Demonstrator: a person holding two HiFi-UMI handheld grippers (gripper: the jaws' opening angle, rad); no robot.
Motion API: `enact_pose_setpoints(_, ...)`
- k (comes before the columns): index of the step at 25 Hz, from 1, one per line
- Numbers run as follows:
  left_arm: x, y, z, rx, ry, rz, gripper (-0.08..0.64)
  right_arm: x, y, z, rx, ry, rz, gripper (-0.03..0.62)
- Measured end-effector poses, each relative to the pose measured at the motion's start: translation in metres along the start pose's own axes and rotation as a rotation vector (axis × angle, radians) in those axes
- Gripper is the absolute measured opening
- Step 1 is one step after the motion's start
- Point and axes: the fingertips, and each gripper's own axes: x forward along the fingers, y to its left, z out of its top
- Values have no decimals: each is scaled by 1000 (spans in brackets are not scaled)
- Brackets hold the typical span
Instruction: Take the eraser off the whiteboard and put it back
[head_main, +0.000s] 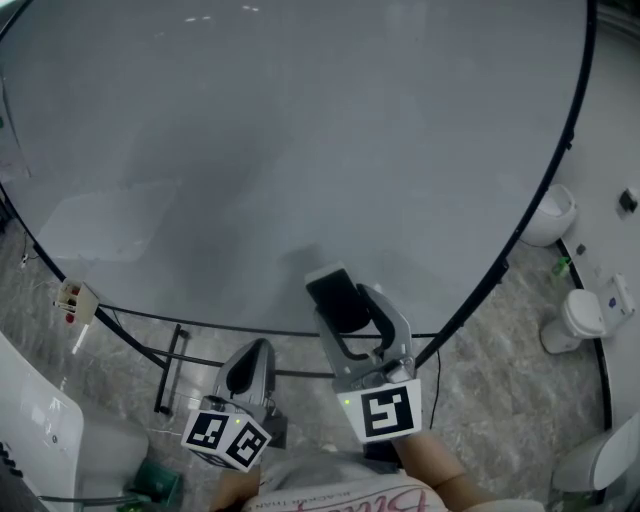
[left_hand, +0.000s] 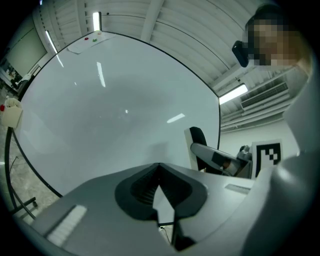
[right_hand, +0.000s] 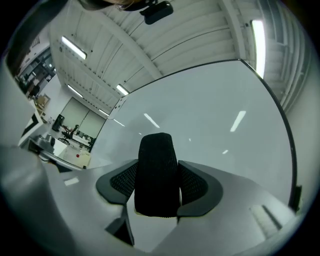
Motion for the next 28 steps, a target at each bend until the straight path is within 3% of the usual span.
enact_pose_setpoints(4,2,2,1,-1,-4,6,0,27,-21,11,-37,5,-97,244)
enact_pose_setpoints(10,3,9,2,-20,-10,17,0,66,-46,31,-179,-46,-236,247)
enact_pose_setpoints(19,3,12,-1,-29,3,20,0,78,-53,34,-172,-81,-287,250)
enact_pose_setpoints(28,-2,14,-2,-27,14,22,0,79,-51,33,-182,-75,-270,253)
